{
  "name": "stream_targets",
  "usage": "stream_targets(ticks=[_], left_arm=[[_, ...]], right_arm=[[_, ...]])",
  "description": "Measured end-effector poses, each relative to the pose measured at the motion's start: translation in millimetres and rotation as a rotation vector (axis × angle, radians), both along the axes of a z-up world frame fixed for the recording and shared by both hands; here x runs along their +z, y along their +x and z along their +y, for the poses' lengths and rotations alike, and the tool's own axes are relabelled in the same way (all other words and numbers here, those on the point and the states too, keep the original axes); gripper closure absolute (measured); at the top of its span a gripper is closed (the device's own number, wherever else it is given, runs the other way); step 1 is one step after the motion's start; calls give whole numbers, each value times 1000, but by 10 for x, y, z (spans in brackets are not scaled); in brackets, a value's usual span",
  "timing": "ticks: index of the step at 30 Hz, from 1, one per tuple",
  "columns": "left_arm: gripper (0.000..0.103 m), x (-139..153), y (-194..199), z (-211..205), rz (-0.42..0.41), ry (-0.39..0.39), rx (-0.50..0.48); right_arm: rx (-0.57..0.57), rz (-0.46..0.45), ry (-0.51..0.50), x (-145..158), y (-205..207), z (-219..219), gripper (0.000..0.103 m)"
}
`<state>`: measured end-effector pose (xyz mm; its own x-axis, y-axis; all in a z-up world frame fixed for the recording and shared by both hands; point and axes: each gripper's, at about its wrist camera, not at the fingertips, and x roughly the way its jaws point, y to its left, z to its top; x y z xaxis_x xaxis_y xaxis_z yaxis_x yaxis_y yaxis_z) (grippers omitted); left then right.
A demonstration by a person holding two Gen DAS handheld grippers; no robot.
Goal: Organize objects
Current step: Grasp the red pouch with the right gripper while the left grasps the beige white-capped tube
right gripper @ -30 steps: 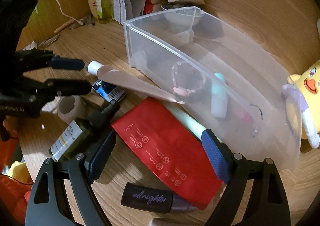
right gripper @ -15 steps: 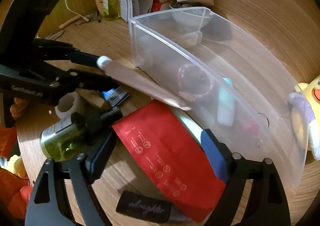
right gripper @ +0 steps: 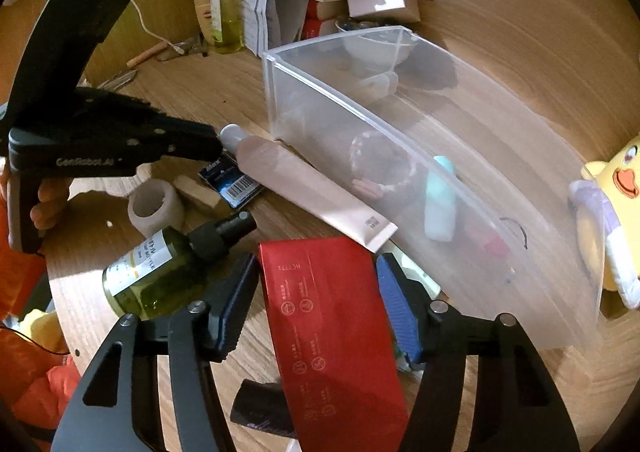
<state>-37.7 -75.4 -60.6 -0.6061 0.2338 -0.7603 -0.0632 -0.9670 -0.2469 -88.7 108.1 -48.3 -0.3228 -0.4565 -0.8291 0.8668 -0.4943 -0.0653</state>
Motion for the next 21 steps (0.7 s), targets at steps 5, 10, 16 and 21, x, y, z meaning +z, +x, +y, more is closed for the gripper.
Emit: stream_targets(ticks=[5,10,16,21], left_arm=[[51,72,-65,50,4,-53,0],[40,37,-252,120,-24,-68,-32],[40,-66,-374,195,-49,-84,-69],[40,-76,-398,227,-28,-91,-91]], right_arm=[[-9,-25,2,37,6,65,45],[-30,-53,24,-20,-23,76,44],[-37,-63,38,-67,-24,114,33],[-42,-72,36,-120,-56,104,33]])
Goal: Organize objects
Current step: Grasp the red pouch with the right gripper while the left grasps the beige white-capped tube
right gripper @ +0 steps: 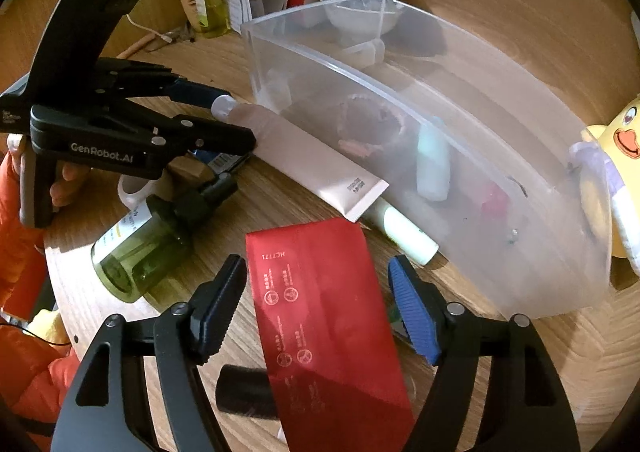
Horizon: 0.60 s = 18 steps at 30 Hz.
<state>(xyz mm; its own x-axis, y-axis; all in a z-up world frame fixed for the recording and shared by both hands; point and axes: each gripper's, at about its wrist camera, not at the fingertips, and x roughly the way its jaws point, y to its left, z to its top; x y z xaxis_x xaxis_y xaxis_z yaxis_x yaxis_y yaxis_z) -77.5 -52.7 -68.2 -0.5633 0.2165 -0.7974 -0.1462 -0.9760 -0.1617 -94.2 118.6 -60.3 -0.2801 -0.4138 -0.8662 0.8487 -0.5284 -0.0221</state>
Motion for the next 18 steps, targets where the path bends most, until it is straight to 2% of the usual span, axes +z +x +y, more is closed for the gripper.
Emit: stream_targets(ticks=[3,4,7,18], left_arm=[[46,6,0,-2,3,11,-9],[52,10,2,1,6,10,-9],[67,25,15,-14,10,25,-11],[70,187,232,10,76,17,34]], right_arm=[[4,-2,-3,-43,-1,-22,35],[5,-2,-5,-53,3,-25,42],[-1,4,-22,-38,16,-10,49],[-48,51,-82,127,63,152,49]])
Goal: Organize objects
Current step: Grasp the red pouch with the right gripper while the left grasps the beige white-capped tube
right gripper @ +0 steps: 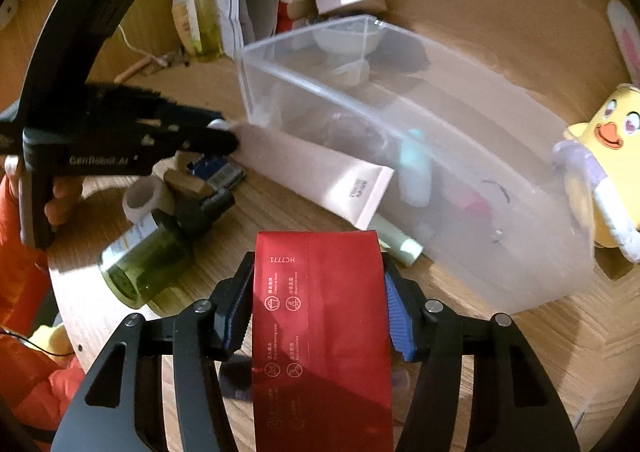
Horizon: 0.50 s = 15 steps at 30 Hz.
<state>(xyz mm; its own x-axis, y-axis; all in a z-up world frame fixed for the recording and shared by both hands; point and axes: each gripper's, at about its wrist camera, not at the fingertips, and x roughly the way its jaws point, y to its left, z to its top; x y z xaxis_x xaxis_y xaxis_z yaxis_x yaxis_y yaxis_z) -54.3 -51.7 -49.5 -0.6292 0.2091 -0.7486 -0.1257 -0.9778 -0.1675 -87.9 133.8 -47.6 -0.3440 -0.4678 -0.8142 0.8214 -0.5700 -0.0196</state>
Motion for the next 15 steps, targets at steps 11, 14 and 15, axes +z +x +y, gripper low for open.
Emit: stream_targets(ticks=[11,14,15], left_arm=[[70,242,300,-23,70,15,46],[70,302,352,-7,87,13,57],[70,324,370,-1,94,10,60]], right_arm=[[-49,44,-80,263,38,207,49],[-63,58,-101,333,34,254,49],[-68,62,-108,353,35,270,50]])
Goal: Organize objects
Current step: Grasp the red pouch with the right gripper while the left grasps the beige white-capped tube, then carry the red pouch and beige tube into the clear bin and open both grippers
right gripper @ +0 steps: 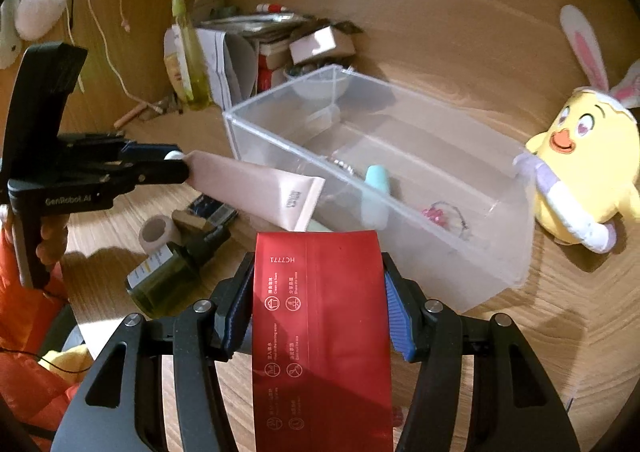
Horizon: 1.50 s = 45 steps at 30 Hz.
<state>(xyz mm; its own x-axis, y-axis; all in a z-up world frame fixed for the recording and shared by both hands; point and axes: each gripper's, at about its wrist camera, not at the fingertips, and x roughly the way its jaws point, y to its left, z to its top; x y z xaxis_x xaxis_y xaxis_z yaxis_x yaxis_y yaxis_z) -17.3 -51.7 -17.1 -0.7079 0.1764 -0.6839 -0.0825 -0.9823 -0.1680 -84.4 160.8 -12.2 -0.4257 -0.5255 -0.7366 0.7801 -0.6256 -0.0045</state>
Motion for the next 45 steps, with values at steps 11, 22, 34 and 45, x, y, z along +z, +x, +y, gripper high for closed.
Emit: stream_targets(ticks=[11,22,34,45], left_arm=[[91,201,-7,39,40,10,9],[51,1,-75,-47,-43,8,19],[48,-445,-486,-148,-211,59,11],[70,-453,-488,-131,-167,80,3]], right_arm=[[-42,55,-60,250,-16,231,49],[-84,77,-78,317,-126,359,49],[-118,108,-94,456,-439,247,49],[-115,108,-67,409,-592,104,49]])
